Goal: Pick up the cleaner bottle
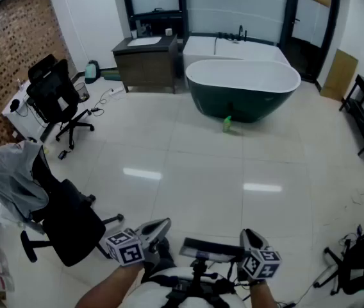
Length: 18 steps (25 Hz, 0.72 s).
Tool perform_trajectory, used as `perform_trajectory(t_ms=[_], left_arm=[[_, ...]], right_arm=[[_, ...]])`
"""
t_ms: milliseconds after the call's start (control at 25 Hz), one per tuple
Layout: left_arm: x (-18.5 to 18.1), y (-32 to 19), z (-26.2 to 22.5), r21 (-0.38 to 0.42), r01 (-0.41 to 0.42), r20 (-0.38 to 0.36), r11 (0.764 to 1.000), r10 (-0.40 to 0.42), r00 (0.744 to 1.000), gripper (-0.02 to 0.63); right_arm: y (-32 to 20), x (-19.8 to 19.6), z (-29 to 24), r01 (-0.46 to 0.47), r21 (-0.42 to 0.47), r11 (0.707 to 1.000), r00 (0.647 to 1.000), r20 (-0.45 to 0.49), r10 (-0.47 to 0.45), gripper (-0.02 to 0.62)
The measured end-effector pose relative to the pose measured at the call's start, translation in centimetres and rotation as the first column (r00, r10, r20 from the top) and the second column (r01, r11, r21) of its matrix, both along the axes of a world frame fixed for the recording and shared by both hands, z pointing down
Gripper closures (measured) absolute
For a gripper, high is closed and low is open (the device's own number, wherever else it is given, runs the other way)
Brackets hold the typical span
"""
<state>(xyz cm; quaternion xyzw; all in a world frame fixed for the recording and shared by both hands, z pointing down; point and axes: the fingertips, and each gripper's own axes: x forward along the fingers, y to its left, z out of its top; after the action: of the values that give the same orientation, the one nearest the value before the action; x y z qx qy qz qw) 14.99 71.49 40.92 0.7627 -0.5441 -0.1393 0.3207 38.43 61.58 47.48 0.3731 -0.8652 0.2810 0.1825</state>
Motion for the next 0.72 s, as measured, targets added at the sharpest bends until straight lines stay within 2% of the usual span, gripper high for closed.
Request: perform_trajectory(t_ms=[320, 440, 600, 720], left_arm=[[-1.2, -0.1, -0.5, 0.014, -0.007, 0.022, 1.0, 0.007, 1.0, 0.615], [-1.8, -0.5, -0.7, 0.032, -0.01, 0.018, 0.999, 0.01, 1.0, 0.614], [-2.8, -1.0, -0.9, 0.044, 0.004, 0.027, 0.999, -0.005, 1.0, 0.612], [-3.8, -1.4, -1.2, 0.053, 0.006, 0.031, 0.999, -0.007, 1.0, 0.581]], right_arm=[[0.0, -1.0, -0.2, 0.0, 0.007, 1.0, 1.0, -0.019, 0.0, 0.542], [-0.3, -1.5, -0.4, 0.003, 0.016, 1.0, 0.999, -0.038, -0.003, 0.497], [-0.7, -2.0, -1.0, 0.002, 0.029, 1.0, 0.998, -0.055, 0.0, 0.497], [-1.0, -2.8, -1.3, 0.0, 0.033, 0.999, 0.998, -0.069, 0.002, 0.488]])
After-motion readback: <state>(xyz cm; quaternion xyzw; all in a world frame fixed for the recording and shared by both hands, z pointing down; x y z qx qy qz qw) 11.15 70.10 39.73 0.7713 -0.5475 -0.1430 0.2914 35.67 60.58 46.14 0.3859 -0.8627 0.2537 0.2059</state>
